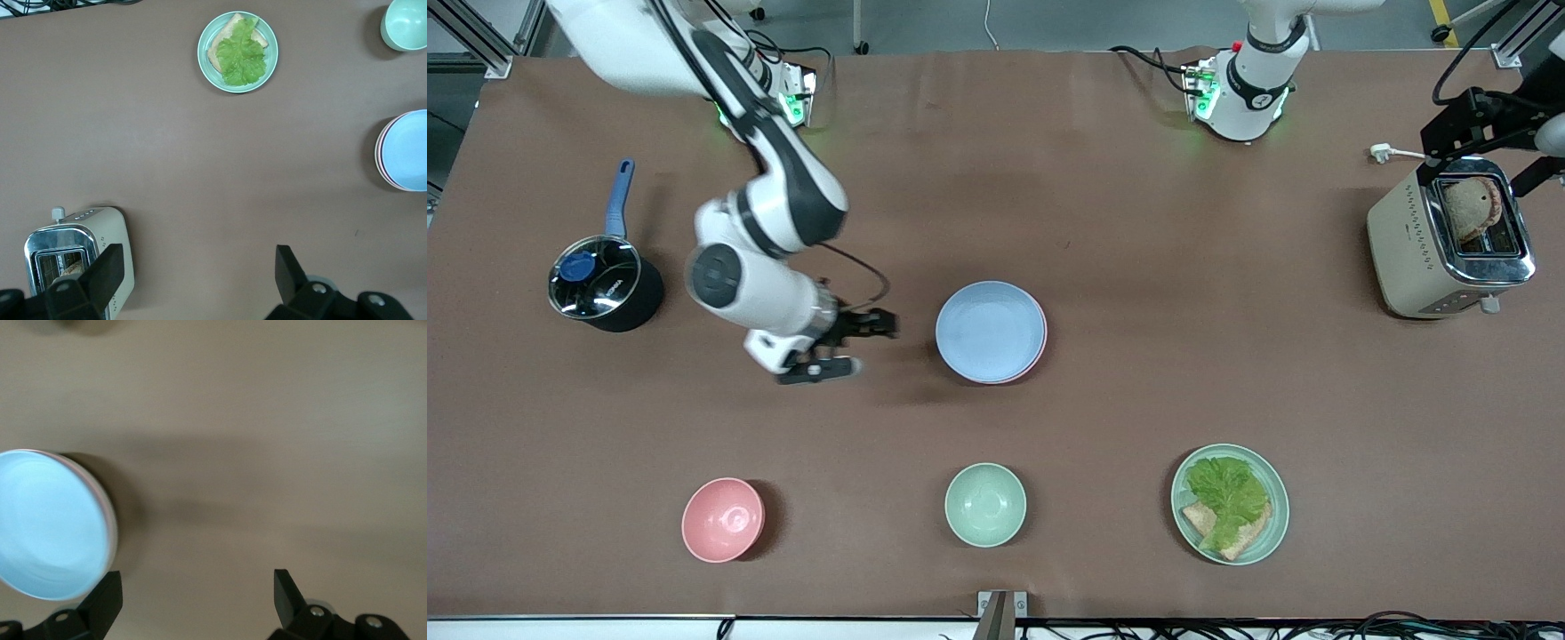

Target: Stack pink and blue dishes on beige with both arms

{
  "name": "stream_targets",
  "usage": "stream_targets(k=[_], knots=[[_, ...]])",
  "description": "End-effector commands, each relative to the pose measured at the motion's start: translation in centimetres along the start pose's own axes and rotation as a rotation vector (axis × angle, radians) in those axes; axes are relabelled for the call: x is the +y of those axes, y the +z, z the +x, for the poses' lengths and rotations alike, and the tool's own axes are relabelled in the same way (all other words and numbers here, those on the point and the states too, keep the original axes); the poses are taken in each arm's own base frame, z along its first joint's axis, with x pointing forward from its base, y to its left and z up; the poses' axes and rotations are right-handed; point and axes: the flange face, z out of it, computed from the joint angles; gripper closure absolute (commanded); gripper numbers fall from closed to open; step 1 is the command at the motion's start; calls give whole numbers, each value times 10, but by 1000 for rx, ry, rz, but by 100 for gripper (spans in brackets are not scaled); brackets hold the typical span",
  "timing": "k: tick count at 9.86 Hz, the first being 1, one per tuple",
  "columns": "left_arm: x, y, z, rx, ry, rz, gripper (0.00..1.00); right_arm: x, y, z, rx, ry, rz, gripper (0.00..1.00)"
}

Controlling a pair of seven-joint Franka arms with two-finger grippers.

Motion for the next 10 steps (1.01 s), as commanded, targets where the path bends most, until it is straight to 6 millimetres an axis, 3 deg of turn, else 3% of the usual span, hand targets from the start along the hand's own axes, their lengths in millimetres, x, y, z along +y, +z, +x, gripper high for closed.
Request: stream_targets(k=[1, 2, 4, 8, 10], knots=[[0, 19, 8, -58, -40, 21, 0, 54, -95, -4, 73, 51, -114, 0], [0, 19, 6, -58, -44, 21, 0, 90, -142, -4, 100, 113, -128, 0], [-6, 18, 4, -58, -59, 20, 0, 148, -222, -36, 137, 224, -138, 0], [-2, 22, 4, -67, -58, 22, 0, 198, -309, -86, 74, 318, -122, 0], [1, 23, 3, -69, -102, 22, 0, 202, -324, -89, 88, 323, -89, 0]])
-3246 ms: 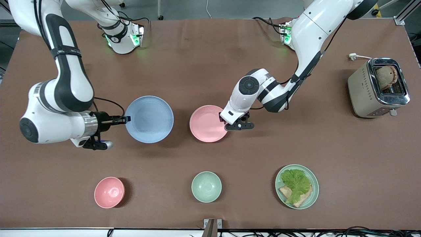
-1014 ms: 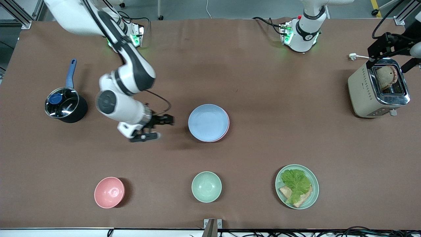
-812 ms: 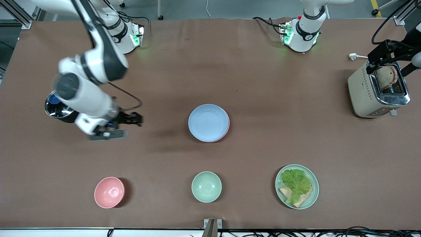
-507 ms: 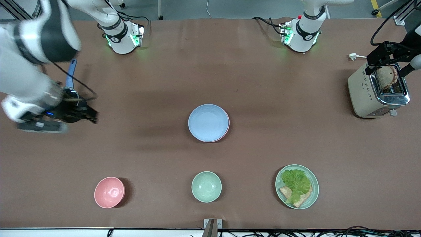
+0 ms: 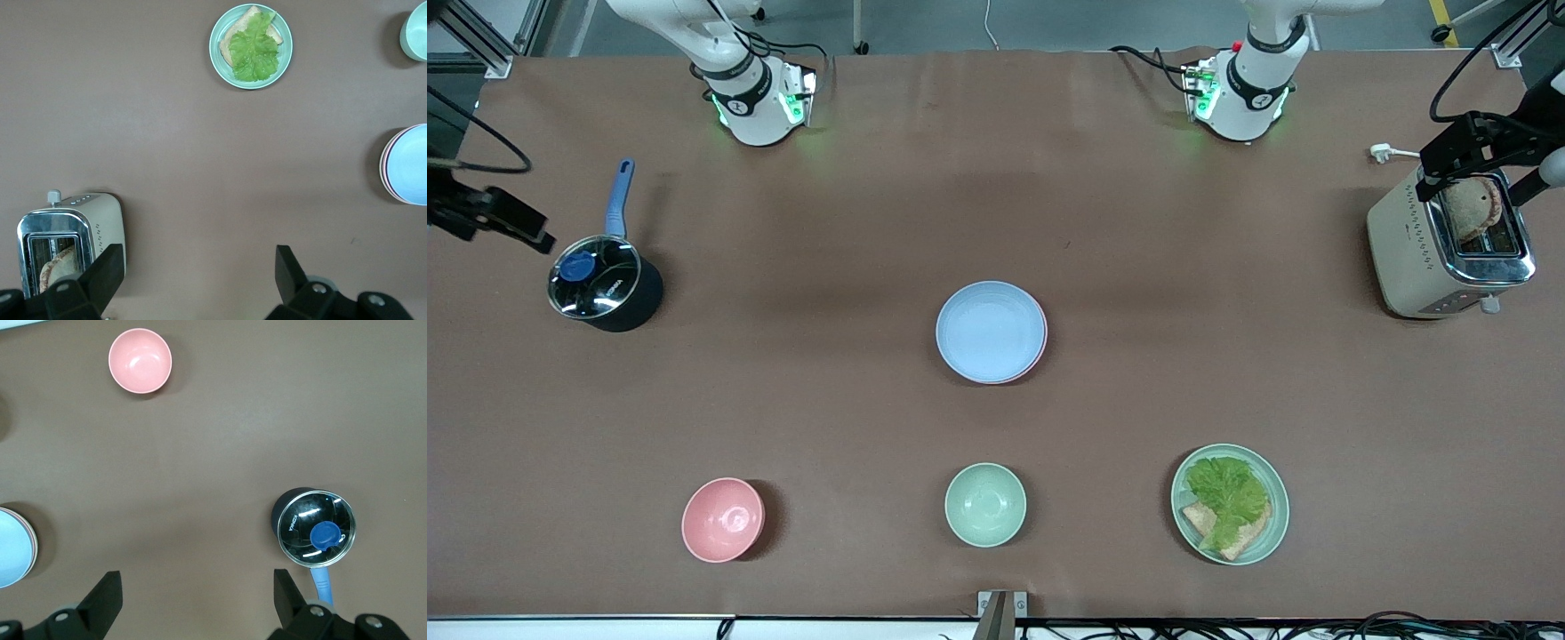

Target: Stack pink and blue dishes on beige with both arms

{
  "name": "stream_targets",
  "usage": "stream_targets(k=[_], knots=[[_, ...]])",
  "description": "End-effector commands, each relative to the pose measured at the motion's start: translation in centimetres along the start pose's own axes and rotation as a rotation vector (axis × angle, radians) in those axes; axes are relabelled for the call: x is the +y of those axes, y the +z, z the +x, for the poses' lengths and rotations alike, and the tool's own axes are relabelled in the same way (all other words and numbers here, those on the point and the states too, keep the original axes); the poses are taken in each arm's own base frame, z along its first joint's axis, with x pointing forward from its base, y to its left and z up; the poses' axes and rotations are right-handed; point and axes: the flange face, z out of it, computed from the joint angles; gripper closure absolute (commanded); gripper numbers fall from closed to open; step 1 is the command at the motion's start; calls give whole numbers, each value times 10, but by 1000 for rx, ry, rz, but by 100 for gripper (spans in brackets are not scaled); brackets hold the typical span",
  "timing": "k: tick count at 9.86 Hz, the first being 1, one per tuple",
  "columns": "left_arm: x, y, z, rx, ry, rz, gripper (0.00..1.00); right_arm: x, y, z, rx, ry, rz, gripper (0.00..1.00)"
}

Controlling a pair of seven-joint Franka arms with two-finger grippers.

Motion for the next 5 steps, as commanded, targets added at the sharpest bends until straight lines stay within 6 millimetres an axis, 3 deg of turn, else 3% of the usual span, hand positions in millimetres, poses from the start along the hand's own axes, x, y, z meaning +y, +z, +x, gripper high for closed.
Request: stream_targets(k=[1, 5], knots=[[3, 17, -2, -48, -33, 18, 0, 1, 0, -1, -33, 0, 19, 0], [1, 19, -1, -51, -34, 19, 0, 4, 0, -1, -40, 5, 20, 0]])
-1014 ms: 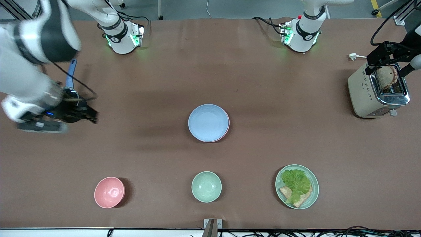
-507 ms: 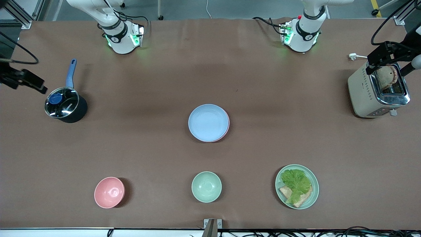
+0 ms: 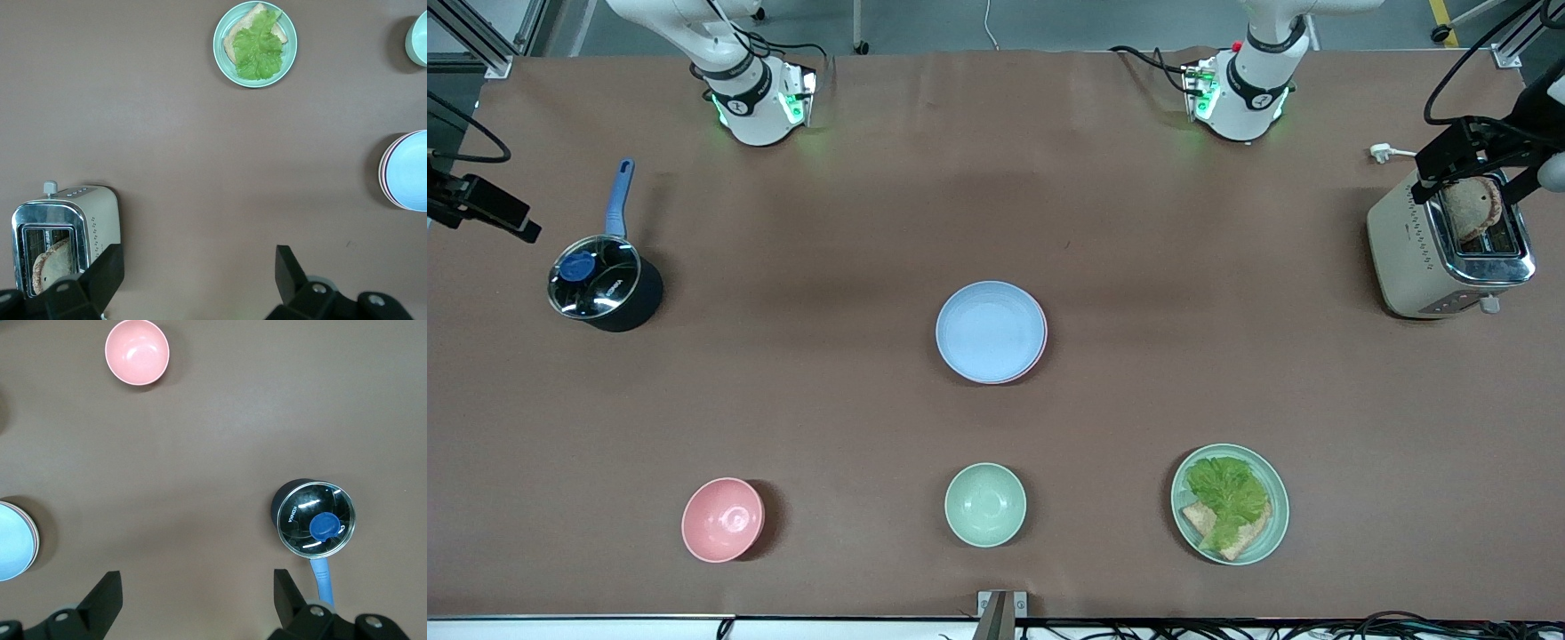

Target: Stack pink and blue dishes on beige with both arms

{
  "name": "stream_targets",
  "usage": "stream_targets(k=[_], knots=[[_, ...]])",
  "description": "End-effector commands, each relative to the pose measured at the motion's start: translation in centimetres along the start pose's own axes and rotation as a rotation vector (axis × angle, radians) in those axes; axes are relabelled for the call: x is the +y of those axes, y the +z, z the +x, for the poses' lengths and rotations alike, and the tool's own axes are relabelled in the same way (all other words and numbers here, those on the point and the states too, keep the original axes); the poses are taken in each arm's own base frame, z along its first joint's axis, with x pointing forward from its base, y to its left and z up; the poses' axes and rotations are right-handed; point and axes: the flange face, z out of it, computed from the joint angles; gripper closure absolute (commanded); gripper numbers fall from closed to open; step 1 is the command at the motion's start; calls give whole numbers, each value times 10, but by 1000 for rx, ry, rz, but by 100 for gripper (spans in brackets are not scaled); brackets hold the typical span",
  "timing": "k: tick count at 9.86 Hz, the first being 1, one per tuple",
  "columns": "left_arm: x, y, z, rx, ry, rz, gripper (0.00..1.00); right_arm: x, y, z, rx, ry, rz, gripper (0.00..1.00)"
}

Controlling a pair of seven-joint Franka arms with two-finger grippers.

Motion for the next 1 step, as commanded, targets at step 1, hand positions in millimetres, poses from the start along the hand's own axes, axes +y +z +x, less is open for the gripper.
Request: stream_targets(k=[1], knots=[[-1, 16, 0, -43, -5, 19, 0, 3, -3, -1, -10, 2, 19, 0]])
